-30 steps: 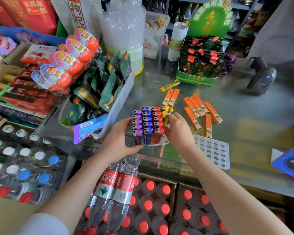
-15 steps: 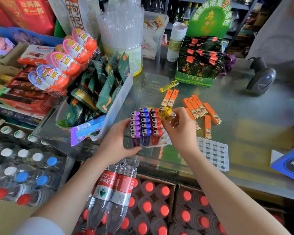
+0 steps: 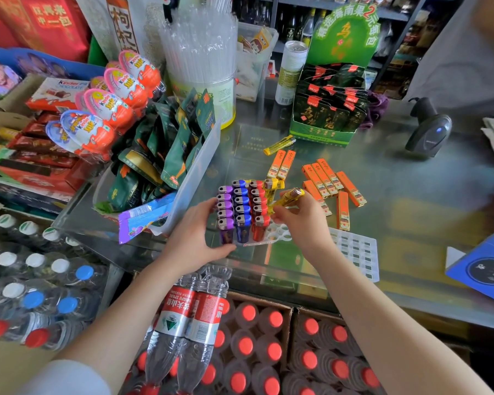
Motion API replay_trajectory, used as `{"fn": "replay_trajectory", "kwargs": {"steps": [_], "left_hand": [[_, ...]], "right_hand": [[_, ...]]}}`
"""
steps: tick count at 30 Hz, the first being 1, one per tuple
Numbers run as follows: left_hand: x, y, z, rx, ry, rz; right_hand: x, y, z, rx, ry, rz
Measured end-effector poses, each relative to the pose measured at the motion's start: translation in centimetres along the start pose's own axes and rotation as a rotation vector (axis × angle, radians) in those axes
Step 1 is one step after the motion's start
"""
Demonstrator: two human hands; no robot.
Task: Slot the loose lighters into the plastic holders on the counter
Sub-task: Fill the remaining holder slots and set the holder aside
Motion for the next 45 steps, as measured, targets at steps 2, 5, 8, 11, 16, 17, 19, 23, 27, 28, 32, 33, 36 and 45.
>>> {"fn": "replay_trajectory", "kwargs": {"steps": [2, 5, 8, 11, 16, 17, 19, 23, 27, 28, 32, 33, 36, 45], "left_hand": [[0.0, 0.0, -0.1, 0.001, 0.001, -0.003], [0.0, 0.0, -0.1, -0.001, -0.001, 0.006], [0.0, 0.0, -0.1, -0.003, -0.009, 0.006], [-0.2, -0.1, -0.6, 0.003, -0.003, -0.003], [-0.2, -0.1, -0.6, 0.0, -0.013, -0.005], [-0.2, -0.1, -0.6, -0.002, -0.014, -0.008], [-0.2, -0.1, -0.4, -0.002, -0.021, -0.009], [0.0, 0.0, -0.1, 0.0, -0.016, -0.001], [0.0, -0.1, -0.1, 0.002, -0.018, -0.009], [0.0, -0.1, 0.0, 0.002, -0.02, -0.007], [0.1, 0.0, 0.1, -0.013, -0.019, 0.001], [0.1, 0.0, 0.1, -0.012, -0.015, 0.003], [0.2, 0.0, 0.2, -0.014, -0.015, 0.003], [0.2, 0.0, 0.2, -0.042, -0.019, -0.004]], "right_hand": [[0.0, -0.3, 0.6, -0.108, -0.067, -0.07], [-0.3, -0.5, 2.2, -0.232, -0.252, -0.148], [-0.3, -0.2, 3.2, -0.349, -0.424, -0.143], [0.1, 0.0, 3.1, -0.396, -0.514, -0.106], [0.1, -0.4, 3.1, -0.365, -0.547, -0.093], [0.1, -0.5, 3.0, -0.354, -0.53, -0.081], [0.2, -0.4, 2.8, -0.318, -0.498, -0.051], [0.5, -0.3, 2.2, -0.289, -0.447, -0.045], [0.7, -0.3, 2.4, -0.358, -0.499, -0.069], [0.8, -0.3, 2.4, -0.375, -0.499, -0.065], [1.3, -0.4, 2.8, -0.435, -0.489, -0.049], [1.3, -0.4, 3.0, -0.472, -0.495, -0.049], [1.6, -0.1, 2.8, -0.629, -0.535, 0.073], [4.4, -0.4, 3.7, -0.562, -0.539, 0.058]]}}
Point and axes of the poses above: each hand's wrist, its own x-axis towards the middle knuckle, its own y-axis out of the palm, z = x × y, the point moved 8 cm from there along x, towards the middle knuckle, and after that the axes turned 14 degrees about -x, right-handed, at the moved point
